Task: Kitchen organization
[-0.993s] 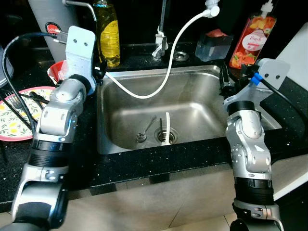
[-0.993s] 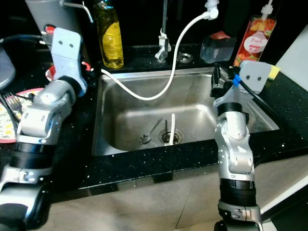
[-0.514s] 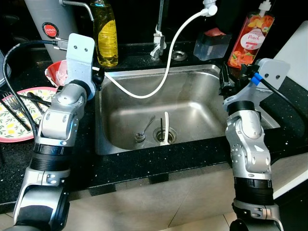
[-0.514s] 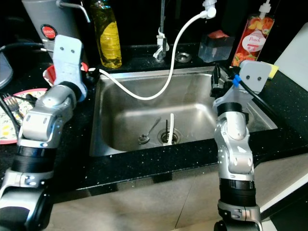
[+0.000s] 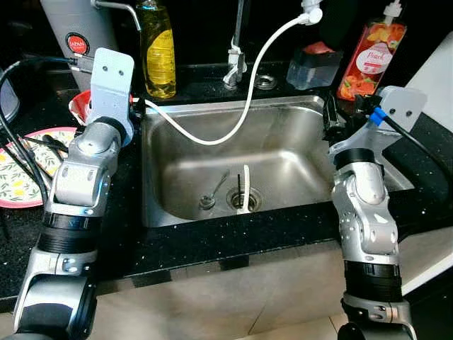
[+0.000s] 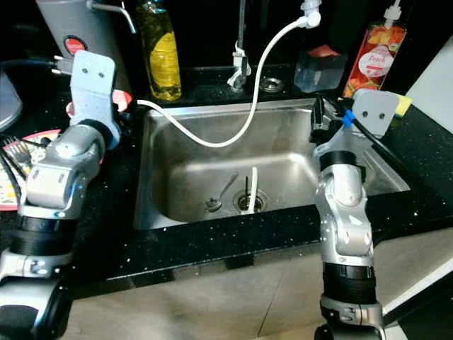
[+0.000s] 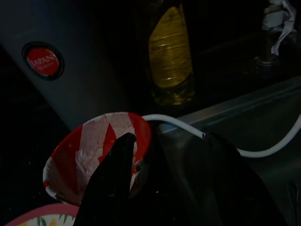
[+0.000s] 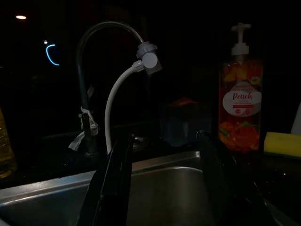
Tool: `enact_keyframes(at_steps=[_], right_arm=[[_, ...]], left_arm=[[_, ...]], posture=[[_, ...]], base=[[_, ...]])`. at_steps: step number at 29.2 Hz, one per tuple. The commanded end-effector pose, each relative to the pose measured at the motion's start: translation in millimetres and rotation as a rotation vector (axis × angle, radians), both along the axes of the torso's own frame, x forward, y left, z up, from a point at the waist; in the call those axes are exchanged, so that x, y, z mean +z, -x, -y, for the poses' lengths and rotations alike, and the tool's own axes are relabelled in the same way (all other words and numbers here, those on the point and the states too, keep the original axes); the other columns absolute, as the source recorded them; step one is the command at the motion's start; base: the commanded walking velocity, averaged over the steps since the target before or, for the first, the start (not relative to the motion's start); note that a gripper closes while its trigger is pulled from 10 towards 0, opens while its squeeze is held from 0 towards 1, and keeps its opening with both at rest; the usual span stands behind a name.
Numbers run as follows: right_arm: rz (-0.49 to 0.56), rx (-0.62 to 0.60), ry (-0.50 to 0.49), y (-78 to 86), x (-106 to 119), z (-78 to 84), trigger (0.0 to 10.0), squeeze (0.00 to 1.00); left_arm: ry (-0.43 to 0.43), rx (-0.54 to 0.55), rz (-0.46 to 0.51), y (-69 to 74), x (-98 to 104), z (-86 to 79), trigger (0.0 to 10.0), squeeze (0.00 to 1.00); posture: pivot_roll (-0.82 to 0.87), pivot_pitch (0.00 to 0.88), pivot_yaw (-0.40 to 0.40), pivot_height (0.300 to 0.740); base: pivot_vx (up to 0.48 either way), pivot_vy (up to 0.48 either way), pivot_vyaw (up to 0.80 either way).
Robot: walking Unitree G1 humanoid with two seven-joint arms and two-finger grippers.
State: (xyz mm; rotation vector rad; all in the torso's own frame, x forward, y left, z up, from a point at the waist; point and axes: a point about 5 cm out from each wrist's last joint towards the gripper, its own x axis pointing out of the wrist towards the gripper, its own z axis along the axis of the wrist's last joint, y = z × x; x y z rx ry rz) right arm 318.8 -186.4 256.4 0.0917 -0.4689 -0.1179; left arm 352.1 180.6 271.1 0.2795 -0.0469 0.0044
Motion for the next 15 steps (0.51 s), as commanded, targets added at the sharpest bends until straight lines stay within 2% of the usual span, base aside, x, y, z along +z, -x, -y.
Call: enact_keyframes(at_steps=[1, 10, 15], right_arm=[[-0.012, -0.013, -0.007, 0.3, -4.2, 2.5, 10.0, 0.00], [-0.012, -0.012, -0.009, -0.1, -4.0, 2.2, 10.0, 0.00], [-0.014, -0.012, -0.009, 0.3, -4.6, 2.4, 10.0, 0.00]], left_arm=[[-0.023, -0.007, 0.013, 2.6, 0.0, 0.6, 10.0, 0.00], [-0.046, -0.018, 0.032, 3.6, 2.9, 2.1, 10.0, 0.00], [-0.092, -0.022, 0.050, 4.5, 4.9, 2.4, 10.0, 0.00]], posture=[[0.07, 0.000, -0.012, 0.740], [0.08, 0.000, -0.014, 0.740], [0.08, 0.000, -0.013, 0.740]], base=[[0.000, 0.000, 0.00], [0.000, 0.000, 0.00], [0.000, 0.000, 0.00]])
